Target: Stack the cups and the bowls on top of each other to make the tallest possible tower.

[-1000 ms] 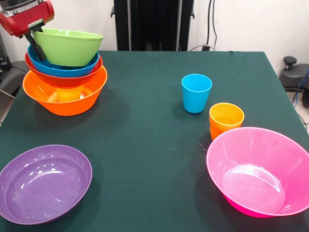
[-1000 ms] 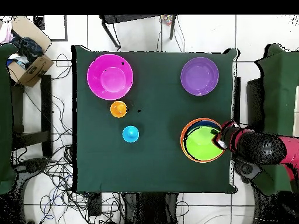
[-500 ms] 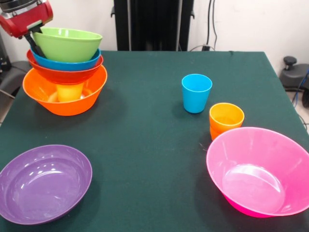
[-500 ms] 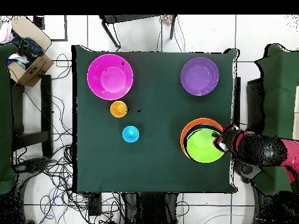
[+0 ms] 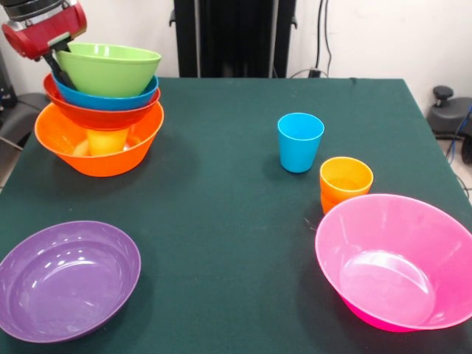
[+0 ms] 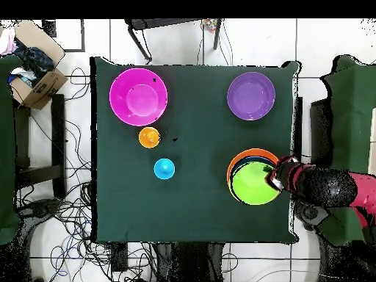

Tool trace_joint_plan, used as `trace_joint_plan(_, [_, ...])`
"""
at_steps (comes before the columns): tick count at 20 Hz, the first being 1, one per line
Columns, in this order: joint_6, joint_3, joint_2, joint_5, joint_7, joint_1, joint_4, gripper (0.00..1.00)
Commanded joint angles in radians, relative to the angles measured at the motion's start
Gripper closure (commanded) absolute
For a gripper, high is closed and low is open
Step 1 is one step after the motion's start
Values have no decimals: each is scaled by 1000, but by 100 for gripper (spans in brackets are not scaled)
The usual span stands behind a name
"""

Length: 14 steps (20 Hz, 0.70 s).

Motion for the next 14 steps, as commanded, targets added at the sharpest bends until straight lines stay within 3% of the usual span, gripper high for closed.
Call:
trace_joint_plan(1, [8, -89, 17, -19, 16, 63, 27, 100])
trace_joint_plan(2, [16, -96, 11, -22, 20, 70, 24, 0])
trace_joint_plan(8, [11, -73, 16, 24, 31, 54, 34, 0])
trace_joint_plan(14, [17, -85, 11, 21, 32, 66, 23, 0])
